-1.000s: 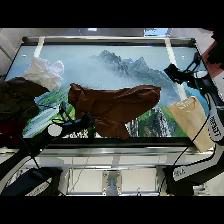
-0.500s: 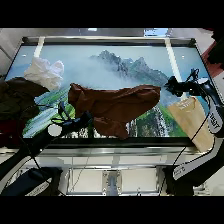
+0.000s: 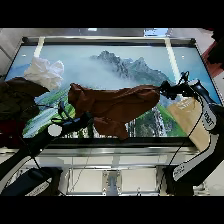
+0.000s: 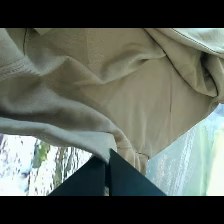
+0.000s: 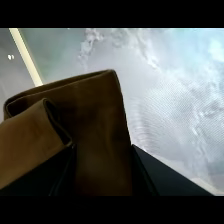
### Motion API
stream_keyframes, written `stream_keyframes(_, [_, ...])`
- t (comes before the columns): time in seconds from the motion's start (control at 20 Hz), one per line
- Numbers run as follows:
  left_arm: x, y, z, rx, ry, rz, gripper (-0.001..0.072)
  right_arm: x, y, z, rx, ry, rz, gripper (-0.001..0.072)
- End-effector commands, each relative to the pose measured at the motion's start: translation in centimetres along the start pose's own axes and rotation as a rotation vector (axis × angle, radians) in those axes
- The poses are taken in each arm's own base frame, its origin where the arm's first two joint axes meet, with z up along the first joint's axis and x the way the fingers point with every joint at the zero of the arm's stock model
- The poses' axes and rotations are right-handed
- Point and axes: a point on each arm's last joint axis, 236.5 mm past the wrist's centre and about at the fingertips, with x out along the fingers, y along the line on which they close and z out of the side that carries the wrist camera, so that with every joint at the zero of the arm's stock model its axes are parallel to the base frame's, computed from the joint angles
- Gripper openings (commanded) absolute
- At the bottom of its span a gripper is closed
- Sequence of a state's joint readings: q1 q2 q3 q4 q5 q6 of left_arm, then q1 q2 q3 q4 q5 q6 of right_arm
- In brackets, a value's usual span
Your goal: Fold the shirts.
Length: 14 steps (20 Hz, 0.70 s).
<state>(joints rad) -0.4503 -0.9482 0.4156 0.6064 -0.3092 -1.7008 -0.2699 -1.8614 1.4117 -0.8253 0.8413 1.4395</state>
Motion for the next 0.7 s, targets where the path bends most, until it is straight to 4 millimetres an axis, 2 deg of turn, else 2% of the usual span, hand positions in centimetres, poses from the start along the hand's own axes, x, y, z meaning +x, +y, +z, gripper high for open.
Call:
stream_keyframes(0.0, [0.0, -0.1, 0.0, 0.001, -0.001, -0.001, 0.0013, 0.9, -0.4, -0.1, -0.002, -0.005, -0.018, 0.0382])
stream_keyframes(0.15, [0.0, -0.1, 0.1, 0.001, -0.002, -0.001, 0.0013, 1.5, -0.9, -0.3, 0.012, 0.004, -0.021, 0.0374])
stream_keyframes(0.2, [0.0, -0.1, 0.1, 0.001, -0.002, -0.001, 0.0013, 1.5, -0.9, -0.4, 0.013, 0.007, -0.02, 0.0306])
stream_keyframes(0.3, [0.0, -0.1, 0.1, 0.001, -0.003, -0.001, 0.0013, 1.5, -0.7, -0.5, -0.004, 0.013, -0.015, 0.0033])
stream_keyframes(0.4, [0.0, -0.1, 0.3, 0.001, -0.012, -0.003, 0.0013, 1.1, 0.1, -0.4, -0.039, 0.026, 0.0, 0.0031])
stream_keyframes(0.5, [-0.2, -0.7, 1.5, 0.014, -0.056, -0.018, 0.0013, -0.4, 2.0, 0.4, -0.096, 0.041, 0.034, 0.0029])
stream_keyframes(0.55, [-0.5, -1.9, 2.4, 0.059, -0.086, -0.042, 0.0013, -1.6, 3.3, 1.0, -0.128, 0.038, 0.047, 0.0028])
stream_keyframes(0.65, [-2.5, -6.2, 5.0, 0.23, -0.177, -0.114, 0.0012, -6.1, 5.8, 3.0, -0.22, -0.01, 0.047, 0.0027])
